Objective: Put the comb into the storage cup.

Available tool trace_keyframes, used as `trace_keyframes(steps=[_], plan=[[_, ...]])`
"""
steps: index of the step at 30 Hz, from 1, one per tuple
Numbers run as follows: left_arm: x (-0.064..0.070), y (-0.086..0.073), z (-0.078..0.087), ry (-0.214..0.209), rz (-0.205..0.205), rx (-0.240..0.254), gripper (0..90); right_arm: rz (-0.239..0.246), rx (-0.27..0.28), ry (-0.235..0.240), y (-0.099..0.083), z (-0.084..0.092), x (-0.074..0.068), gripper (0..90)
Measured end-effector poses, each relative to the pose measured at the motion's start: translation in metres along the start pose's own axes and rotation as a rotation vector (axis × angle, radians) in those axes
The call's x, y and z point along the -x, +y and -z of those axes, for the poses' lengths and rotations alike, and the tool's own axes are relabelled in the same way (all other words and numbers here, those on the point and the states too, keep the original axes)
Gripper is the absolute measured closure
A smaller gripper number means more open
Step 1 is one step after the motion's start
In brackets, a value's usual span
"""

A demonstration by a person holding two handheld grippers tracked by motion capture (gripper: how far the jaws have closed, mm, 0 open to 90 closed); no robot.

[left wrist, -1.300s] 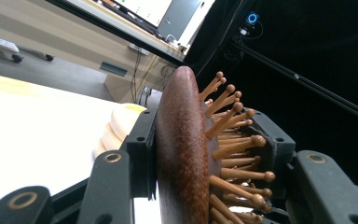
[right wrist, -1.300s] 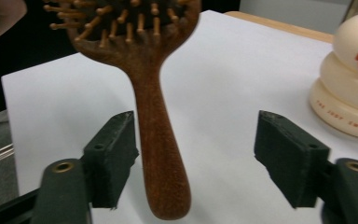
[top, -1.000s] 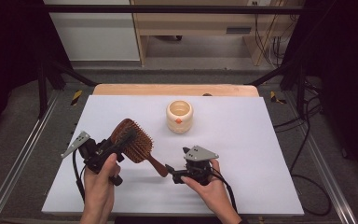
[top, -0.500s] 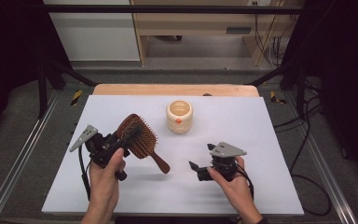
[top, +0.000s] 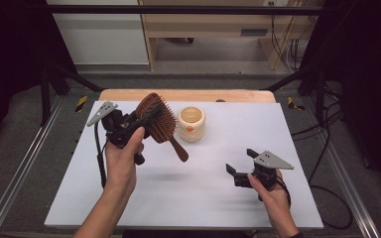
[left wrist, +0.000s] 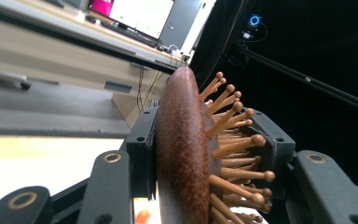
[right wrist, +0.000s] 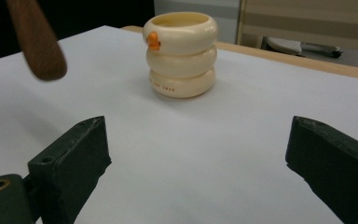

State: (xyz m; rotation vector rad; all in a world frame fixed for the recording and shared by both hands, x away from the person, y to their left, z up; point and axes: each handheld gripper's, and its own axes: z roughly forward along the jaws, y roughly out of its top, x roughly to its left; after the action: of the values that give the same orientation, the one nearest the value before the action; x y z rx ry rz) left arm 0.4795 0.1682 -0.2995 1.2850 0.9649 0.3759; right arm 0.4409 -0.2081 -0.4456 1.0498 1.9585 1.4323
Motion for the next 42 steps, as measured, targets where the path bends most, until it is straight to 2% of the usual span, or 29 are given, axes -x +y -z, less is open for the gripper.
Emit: trace_keyframes(steps=[2, 5, 8, 13, 18, 22, 26, 34, 37, 42], plan=[[0.006, 0.002, -0.008, 0.003, -0.019, -0.008, 50.5, 0.007, -0.004, 0.000, -0.001, 0.000, 0.000, 6.7], [0.013, 0.006, -0.017, -0.008, 0.000, -0.012, 50.6, 0.005, -0.010, 0.003, -0.003, 0.002, 0.001, 6.6], [0.019, 0.014, -0.026, 0.002, -0.034, -0.014, 50.6, -0.006, -0.003, -0.012, -0.002, 0.005, 0.005, 6.6], [0.018, 0.024, -0.036, 0.002, -0.032, -0.028, 50.6, -0.026, 0.007, -0.037, -0.003, 0.010, 0.012, 6.8], [0.019, 0.032, -0.046, 0.022, -0.079, -0.052, 50.6, -0.042, 0.008, -0.041, -0.005, 0.012, 0.013, 6.6], [0.020, 0.038, -0.051, 0.023, -0.069, -0.051, 50.5, -0.046, 0.009, -0.035, -0.005, 0.011, 0.011, 6.6], [0.020, 0.047, -0.057, 0.049, -0.093, -0.041, 50.5, -0.030, 0.001, -0.031, -0.005, 0.010, 0.008, 6.4], [0.015, 0.061, -0.066, 0.103, -0.089, -0.036, 50.5, -0.040, 0.003, -0.036, -0.006, 0.012, 0.006, 6.2], [0.020, 0.067, -0.069, 0.122, -0.132, -0.031, 50.5, -0.041, 0.006, -0.034, -0.005, 0.012, 0.005, 6.2], [0.026, 0.071, -0.074, 0.109, -0.108, -0.026, 50.6, -0.038, 0.007, -0.036, -0.005, 0.013, 0.005, 6.0]])
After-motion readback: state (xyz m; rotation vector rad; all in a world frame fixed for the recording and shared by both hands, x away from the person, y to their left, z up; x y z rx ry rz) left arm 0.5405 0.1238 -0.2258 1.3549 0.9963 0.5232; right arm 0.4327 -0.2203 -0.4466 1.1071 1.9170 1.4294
